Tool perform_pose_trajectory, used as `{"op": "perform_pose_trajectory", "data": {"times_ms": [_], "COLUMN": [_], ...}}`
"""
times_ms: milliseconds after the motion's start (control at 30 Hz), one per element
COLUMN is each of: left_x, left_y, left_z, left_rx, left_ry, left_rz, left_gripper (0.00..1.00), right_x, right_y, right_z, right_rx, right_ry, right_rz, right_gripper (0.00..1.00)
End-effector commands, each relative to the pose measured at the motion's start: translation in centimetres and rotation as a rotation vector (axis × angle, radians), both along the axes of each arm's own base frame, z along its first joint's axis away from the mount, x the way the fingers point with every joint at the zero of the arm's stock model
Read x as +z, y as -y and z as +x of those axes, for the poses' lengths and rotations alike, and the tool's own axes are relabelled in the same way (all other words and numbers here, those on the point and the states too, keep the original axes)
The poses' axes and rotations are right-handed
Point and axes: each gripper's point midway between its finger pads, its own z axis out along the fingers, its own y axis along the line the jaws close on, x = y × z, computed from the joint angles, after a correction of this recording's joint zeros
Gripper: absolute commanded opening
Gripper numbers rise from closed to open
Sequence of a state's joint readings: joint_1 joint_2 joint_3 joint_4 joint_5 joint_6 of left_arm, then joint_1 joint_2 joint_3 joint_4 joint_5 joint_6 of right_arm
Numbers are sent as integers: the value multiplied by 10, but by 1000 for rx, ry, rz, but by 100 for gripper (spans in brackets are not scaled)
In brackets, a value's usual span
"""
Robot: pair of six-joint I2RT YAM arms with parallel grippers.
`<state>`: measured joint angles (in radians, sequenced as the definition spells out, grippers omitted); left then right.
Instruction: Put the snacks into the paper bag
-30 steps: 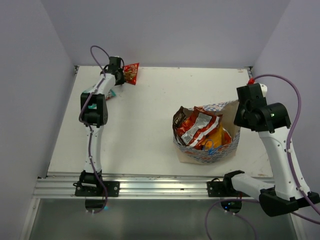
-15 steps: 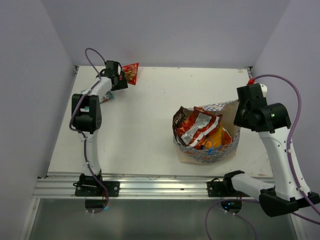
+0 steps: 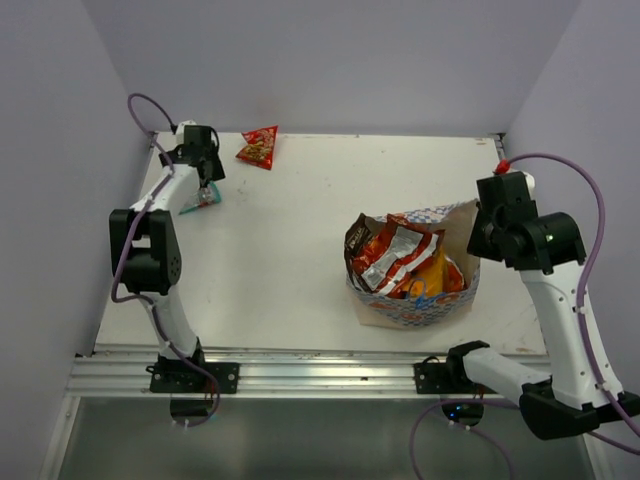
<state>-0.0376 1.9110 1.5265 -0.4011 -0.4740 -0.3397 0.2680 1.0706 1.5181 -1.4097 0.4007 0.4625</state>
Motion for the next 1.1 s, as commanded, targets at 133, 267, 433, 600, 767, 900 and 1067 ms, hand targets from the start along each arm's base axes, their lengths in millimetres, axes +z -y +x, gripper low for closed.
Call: {"op": "perform_pose_trajectory", "data": {"times_ms": [133,267,433,600,767,900,1067], "left_x": [-64,-86,-104,-128,-118,-93,-27], "left_y": [-53,-59,-55,-47,-42,-40,-41], "left_z": [-13,-9,-17,-36,-50,-45,-30], "left_rx": [96,64,33,12,7,7,18], "left_ry": [-131,-179,-212,-265,-229,-166,10], "left_rz": [6,-8,-20,-55,-53,-66,-48], "left_gripper": [100,92,59,0,0,0,1], "right_x": [1,2,4,5,4,3,2], "right_y": [11,10,9,8,7,5,5], "right_z": [-41,-41,-41,-41,-42,-41,-42], "right_rx": [22,25,29,27,28,26,22], "right_ry": [-86,-82,-76,-69,-66,-66,-65], "right_rz": [-30,-27,-19,-10,2,11,13], "right_gripper": [0,0,0,0,0,0,0]}}
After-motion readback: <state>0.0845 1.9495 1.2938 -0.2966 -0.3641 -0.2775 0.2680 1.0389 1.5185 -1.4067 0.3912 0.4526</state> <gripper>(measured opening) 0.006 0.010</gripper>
